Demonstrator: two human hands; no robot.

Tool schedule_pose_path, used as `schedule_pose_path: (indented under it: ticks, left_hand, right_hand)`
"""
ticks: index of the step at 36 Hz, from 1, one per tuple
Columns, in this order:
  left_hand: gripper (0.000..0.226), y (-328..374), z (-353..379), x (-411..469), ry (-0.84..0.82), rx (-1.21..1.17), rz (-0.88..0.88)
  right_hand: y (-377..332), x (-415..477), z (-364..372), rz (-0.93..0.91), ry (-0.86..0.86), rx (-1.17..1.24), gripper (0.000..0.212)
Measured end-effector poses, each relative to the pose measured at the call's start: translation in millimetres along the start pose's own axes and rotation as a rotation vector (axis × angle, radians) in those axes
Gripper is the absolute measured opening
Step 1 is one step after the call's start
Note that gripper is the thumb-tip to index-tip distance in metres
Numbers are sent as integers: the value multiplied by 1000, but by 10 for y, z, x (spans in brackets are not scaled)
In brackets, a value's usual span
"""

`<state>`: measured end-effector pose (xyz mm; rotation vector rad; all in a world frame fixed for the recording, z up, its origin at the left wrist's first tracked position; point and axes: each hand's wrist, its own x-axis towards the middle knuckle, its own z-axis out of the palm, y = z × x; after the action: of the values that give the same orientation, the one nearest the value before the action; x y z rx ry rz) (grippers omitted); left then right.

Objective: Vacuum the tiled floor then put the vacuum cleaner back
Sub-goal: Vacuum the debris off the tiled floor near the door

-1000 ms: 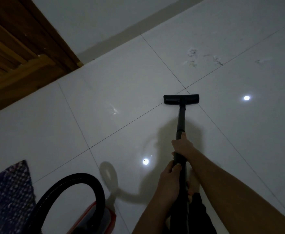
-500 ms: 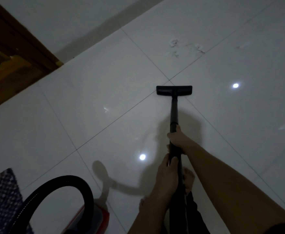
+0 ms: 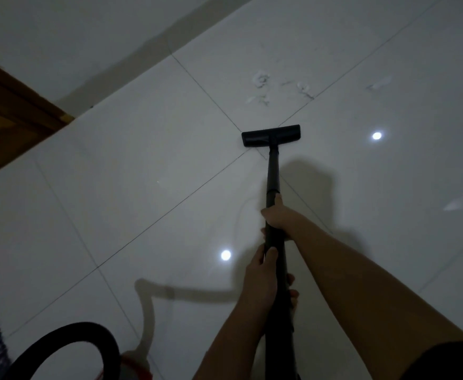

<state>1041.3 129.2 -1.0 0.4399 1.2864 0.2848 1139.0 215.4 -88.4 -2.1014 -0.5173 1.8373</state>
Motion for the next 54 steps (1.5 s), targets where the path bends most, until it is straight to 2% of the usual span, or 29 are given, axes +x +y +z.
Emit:
schedule_pose_path:
  ticks: [3,8,19,31,36,45,54]
  left_hand:
    - [31,139,84,86,-9,-1,15]
    - [31,362,123,260,5,2,28]
    - [27,1126,61,870,34,-141,-19]
    - [19,1999,67,1457,-54,-194,-28]
    - [26,2172,74,1650,-76,-170,-5]
    - [37,2620,336,2076,-63,-148,14]
    - [33,3173,820,2558,-51,-242,12]
  right_hand:
    - [-130,101,-129,8,-15,-32,65]
    - [-373,259,-190,140,-4,-32,75]
    - [-1196,856,-316,151,15,-63,76]
    - [-2071,1408,-539,162,75,-130,75]
    - [-2270,1566,-618,168,76,-94,75]
    - [-2734,1954,-983,149,72,-150,77]
    - [-3265,2374,-1551,107,60,-222,78]
